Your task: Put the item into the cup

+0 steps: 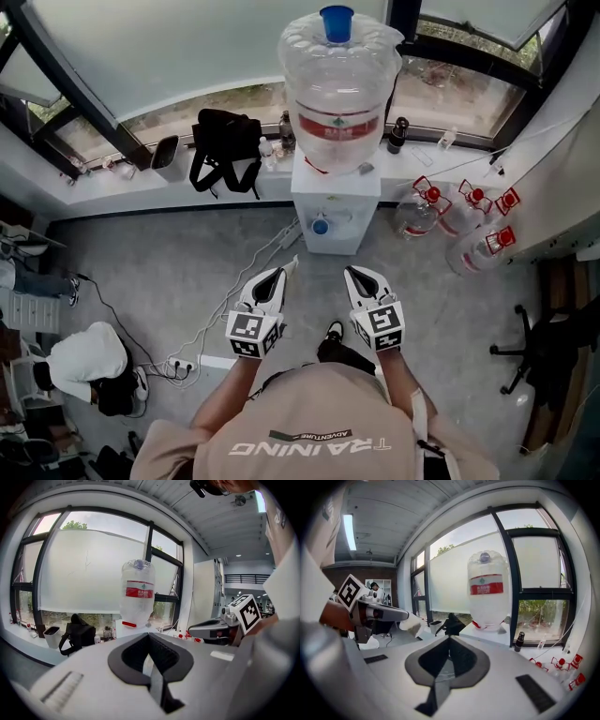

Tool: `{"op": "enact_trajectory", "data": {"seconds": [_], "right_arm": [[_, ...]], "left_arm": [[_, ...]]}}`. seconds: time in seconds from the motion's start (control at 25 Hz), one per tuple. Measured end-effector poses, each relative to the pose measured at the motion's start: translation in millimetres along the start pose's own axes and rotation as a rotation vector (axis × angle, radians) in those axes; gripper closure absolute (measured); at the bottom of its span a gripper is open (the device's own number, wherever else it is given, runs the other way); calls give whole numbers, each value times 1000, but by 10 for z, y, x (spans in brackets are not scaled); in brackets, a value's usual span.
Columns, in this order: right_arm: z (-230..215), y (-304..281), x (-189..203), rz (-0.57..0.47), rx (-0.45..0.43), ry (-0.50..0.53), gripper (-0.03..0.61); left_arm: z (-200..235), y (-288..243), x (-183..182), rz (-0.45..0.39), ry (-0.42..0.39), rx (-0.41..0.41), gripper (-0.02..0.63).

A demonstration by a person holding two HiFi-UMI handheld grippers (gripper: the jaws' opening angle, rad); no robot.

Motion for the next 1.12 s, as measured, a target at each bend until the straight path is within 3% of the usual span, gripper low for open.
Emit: {"op": "enact_trajectory", "data": {"seconds": [0.36, 0.6, 1.12], "right_arm": [[-438, -333, 35, 25, -61, -22, 568], [-562, -553, 54, 45, -51, -51, 568], [-790, -1100, 57, 65, 177, -127, 568]], "left_arm": [[53, -462, -72, 26, 26, -30, 606], [227, -762, -58, 54, 22, -8, 606], [538, -1565, 115, 117, -87, 246, 606]]}}
Point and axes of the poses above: the fingertips, and each gripper's own axes: y backward along the fingers, z to its left, x out of its underside, the point moved 3 cm from there along y, backward along the fingers, and after that the axes turned 12 degrees about -x, right-handed, at the moved point
